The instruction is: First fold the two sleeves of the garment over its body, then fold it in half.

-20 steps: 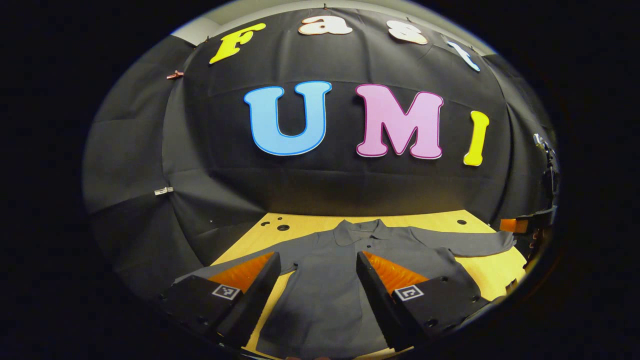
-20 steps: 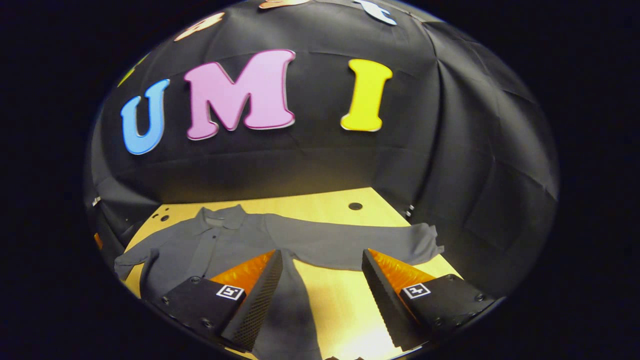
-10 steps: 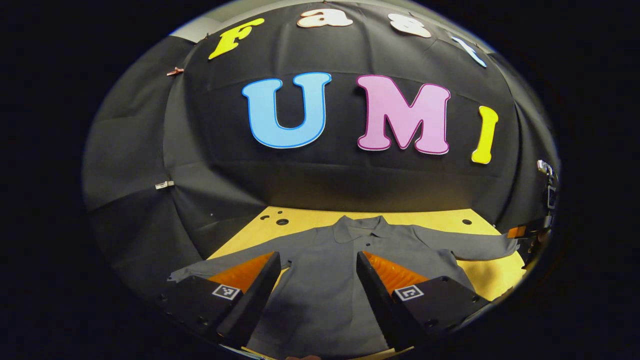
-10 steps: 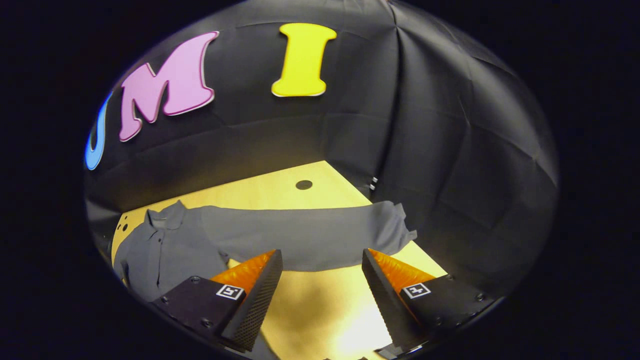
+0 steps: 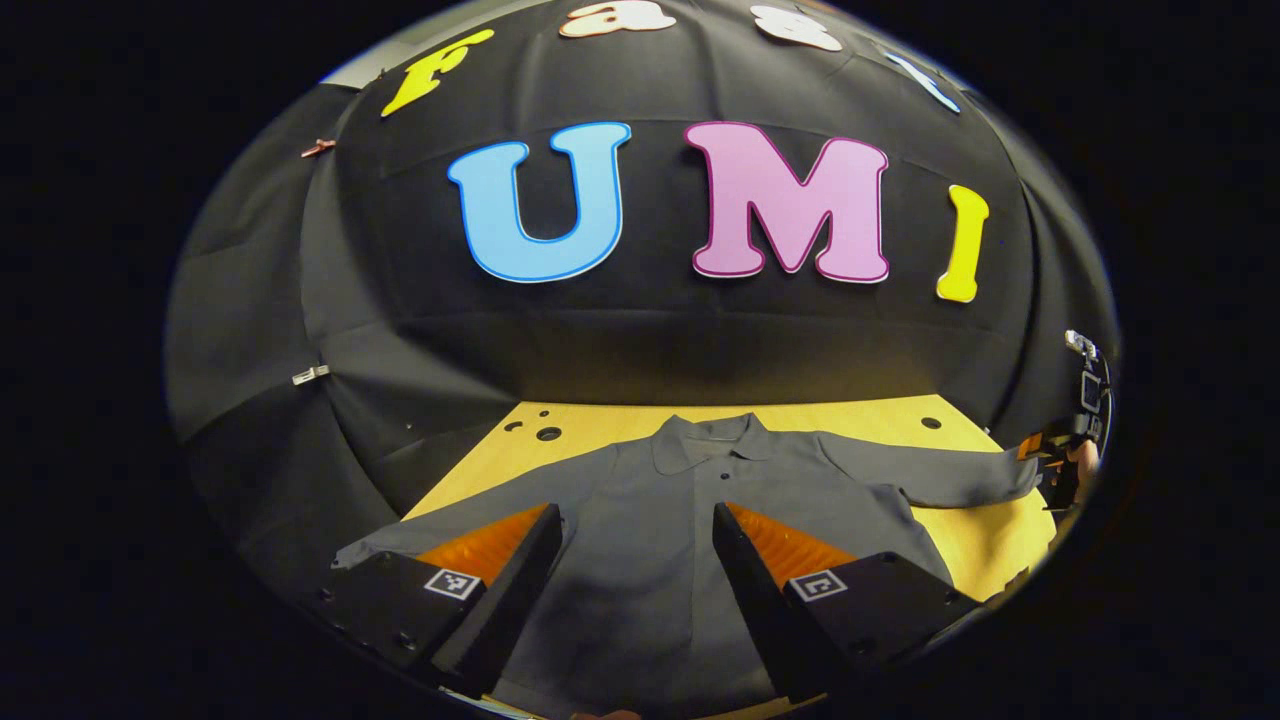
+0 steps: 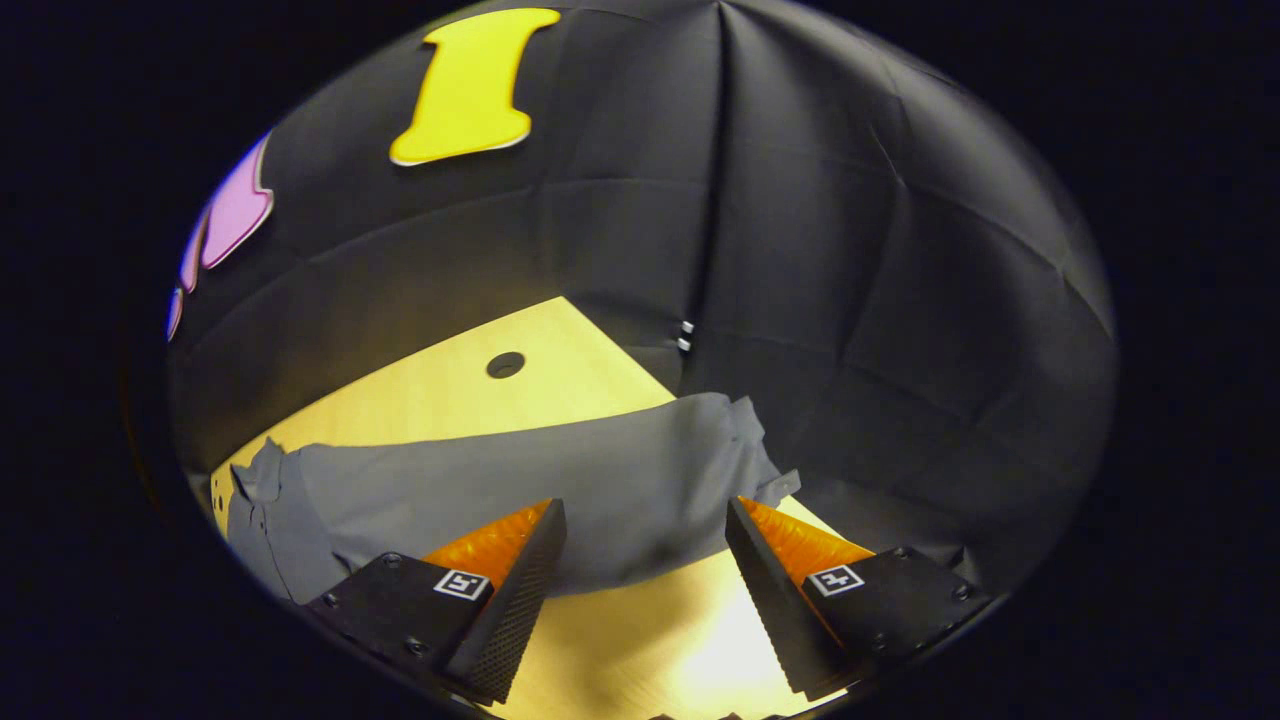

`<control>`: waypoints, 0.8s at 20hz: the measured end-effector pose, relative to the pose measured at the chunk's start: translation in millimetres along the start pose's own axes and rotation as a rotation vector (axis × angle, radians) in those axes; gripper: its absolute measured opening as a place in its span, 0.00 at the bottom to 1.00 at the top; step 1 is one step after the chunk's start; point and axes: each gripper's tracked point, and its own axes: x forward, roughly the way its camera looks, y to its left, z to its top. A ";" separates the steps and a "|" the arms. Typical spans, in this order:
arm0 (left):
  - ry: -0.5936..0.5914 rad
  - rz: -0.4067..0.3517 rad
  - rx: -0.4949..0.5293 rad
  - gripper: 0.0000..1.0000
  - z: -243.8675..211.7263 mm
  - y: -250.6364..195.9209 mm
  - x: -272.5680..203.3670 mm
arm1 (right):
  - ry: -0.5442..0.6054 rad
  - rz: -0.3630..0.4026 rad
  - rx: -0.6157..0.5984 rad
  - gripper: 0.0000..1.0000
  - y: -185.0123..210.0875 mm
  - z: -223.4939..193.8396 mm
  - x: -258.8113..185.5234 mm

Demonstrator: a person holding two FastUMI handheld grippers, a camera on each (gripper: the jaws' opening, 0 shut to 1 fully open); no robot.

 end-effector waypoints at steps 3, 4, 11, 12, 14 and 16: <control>-0.003 -0.038 0.034 0.96 11.7 -15.8 10.0 | 0.043 -0.054 0.048 0.99 -6.5 -6.4 4.8; -0.009 -0.049 0.049 0.96 18.0 -19.7 12.7 | 0.051 -0.074 0.053 0.99 -9.1 -6.6 4.4; 0.018 -0.138 0.078 0.99 22.6 -54.0 25.9 | 0.100 -0.143 0.161 0.99 -12.0 -13.8 11.1; 0.017 -0.146 0.081 0.99 23.9 -57.2 25.1 | 0.111 -0.128 0.163 0.99 -11.1 -16.5 10.3; 0.022 -0.178 0.081 0.99 21.5 -65.2 23.3 | 0.140 -0.117 0.128 0.99 -9.8 -25.2 11.1; 0.031 -0.191 0.070 0.99 18.0 -66.2 20.4 | 0.127 -0.134 0.051 1.00 -17.5 -25.8 12.7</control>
